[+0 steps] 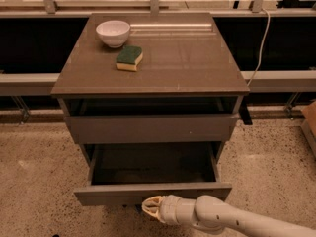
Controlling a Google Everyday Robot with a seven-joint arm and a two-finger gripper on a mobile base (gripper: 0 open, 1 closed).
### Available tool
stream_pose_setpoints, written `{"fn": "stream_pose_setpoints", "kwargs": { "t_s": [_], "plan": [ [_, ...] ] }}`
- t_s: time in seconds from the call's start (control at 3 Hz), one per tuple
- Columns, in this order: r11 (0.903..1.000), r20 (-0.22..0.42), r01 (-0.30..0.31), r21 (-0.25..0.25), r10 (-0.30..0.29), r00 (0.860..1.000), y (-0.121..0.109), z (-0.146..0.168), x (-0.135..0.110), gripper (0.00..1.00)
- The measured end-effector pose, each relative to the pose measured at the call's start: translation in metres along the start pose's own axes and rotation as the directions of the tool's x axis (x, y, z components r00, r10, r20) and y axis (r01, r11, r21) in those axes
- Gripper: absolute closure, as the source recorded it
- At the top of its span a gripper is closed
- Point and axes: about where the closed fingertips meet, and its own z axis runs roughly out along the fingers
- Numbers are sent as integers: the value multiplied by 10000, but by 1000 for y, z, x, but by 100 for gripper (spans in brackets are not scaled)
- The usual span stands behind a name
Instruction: Close middle drawer
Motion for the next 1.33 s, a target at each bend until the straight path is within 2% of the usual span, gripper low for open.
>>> {"fn": "stream_pose_setpoints", "kwargs": {
  "t_s": [0.33,0.67,1.0,1.33],
  "plan": [
    [9996,56,-126,272,124,9999,-52,27,-18,100],
    [9995,55,-126,275,125,9999,-50,27,-18,100],
    [9985,28,-232,488,231,9997,-96,55,-36,100],
    [9975,-13,-331,632,332,9994,-122,71,-42,100]
  ]
}}
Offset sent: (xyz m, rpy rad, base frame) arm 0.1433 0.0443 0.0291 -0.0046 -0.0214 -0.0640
